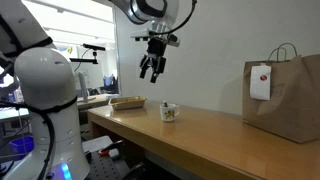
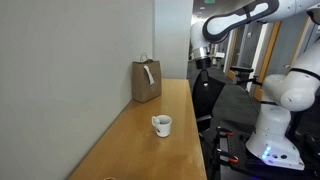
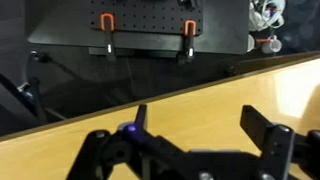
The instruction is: Move the mug to the right then take the marker out of the mug and put it on the table
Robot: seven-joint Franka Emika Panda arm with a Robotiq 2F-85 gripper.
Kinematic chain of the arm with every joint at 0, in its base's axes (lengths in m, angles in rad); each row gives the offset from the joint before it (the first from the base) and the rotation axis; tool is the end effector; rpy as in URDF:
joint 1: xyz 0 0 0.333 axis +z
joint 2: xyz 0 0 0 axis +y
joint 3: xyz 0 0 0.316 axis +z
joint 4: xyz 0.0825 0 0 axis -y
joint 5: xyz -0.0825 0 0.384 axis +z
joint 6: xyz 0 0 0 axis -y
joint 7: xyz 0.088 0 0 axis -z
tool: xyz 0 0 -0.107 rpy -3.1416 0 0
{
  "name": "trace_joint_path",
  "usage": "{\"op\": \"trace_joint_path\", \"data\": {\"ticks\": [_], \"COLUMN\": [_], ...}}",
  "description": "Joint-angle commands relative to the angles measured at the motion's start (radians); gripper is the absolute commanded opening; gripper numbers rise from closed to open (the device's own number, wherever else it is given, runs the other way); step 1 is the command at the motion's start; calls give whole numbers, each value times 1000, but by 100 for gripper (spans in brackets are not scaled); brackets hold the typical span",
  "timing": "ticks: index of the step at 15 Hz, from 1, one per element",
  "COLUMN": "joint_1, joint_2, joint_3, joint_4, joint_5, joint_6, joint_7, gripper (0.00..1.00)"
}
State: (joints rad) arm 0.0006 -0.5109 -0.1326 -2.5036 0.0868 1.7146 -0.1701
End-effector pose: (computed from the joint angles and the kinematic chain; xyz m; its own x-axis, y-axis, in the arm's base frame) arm 0.3551 -0.0399 0.4392 0.9661 0.0623 -0.2506 0.0145 -0.9820 -0.1883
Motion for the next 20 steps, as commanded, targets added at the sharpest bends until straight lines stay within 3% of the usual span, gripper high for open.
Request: {"op": "trace_joint_path", "data": {"ticks": [1, 11, 16, 20], "joint_1": [-16, -3, 72, 128], "joint_2": [1, 11, 116, 297], "joint_3": [14, 15, 68, 125], "joint_4": [1, 9, 54, 137], "joint_5": [5, 5, 12, -10], "joint_6": [-2, 3, 162, 315], "joint_7": [-6, -37, -143, -219], "gripper": [100, 100, 100, 100]}}
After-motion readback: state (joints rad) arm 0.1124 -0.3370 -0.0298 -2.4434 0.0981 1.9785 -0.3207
